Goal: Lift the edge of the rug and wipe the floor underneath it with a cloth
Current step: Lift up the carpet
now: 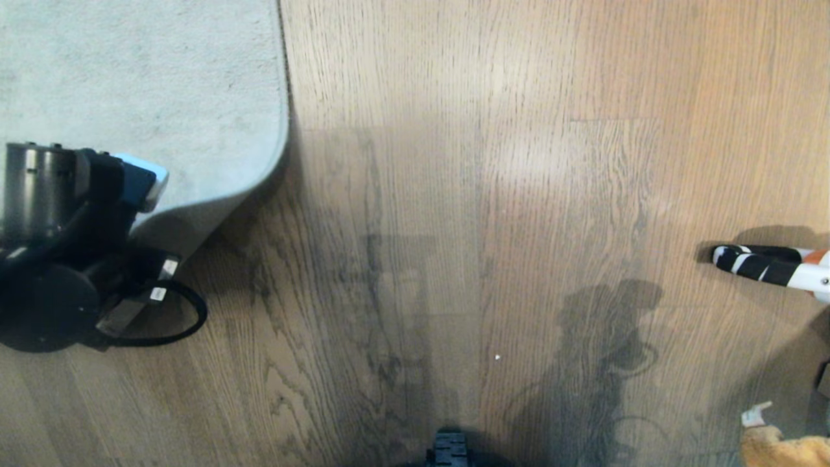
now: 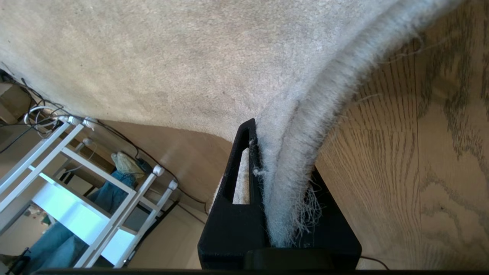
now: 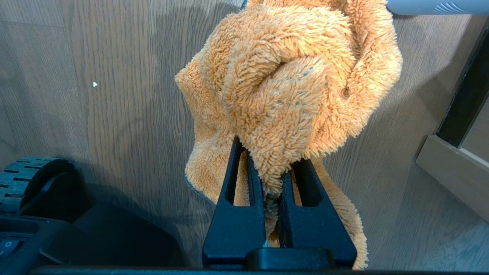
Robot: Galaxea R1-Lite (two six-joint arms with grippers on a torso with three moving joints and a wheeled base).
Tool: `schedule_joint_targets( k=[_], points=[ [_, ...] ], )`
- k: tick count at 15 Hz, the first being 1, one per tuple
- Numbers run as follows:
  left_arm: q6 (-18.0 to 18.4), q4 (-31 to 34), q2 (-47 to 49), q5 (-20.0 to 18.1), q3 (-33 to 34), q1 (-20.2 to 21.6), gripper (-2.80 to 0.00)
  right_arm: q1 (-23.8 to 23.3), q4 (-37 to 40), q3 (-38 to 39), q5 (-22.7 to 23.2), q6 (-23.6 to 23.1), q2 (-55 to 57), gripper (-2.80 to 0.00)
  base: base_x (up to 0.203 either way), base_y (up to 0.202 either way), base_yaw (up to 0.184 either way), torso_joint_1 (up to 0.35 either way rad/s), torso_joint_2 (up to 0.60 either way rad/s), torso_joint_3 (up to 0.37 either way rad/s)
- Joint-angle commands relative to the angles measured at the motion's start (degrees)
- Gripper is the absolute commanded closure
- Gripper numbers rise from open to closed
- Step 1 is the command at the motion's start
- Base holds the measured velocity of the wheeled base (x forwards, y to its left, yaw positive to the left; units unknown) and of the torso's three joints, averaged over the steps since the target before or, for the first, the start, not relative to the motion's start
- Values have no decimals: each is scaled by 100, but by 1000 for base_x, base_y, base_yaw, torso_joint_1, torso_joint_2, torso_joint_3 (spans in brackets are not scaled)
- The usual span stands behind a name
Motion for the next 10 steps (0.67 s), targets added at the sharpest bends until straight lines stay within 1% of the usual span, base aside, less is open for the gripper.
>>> schedule_joint_targets(
  k=[1, 4, 8, 10],
  points=[
    [7, -5, -258, 24, 84, 4, 0, -2, 0, 0, 3, -8, 7, 0, 0, 0, 0, 0, 0, 0],
    [7, -2, -420, 24, 116, 13, 0, 3, 0, 0, 3, -8, 7, 0, 0, 0, 0, 0, 0, 0],
    [32, -2, -481, 20, 107, 210, 0, -2, 0, 0, 3, -9, 7, 0, 0, 0, 0, 0, 0, 0],
    [33, -2, -499, 15, 116, 236, 0, 6, 0, 0, 3, -9, 7, 0, 0, 0, 0, 0, 0, 0]
  ],
)
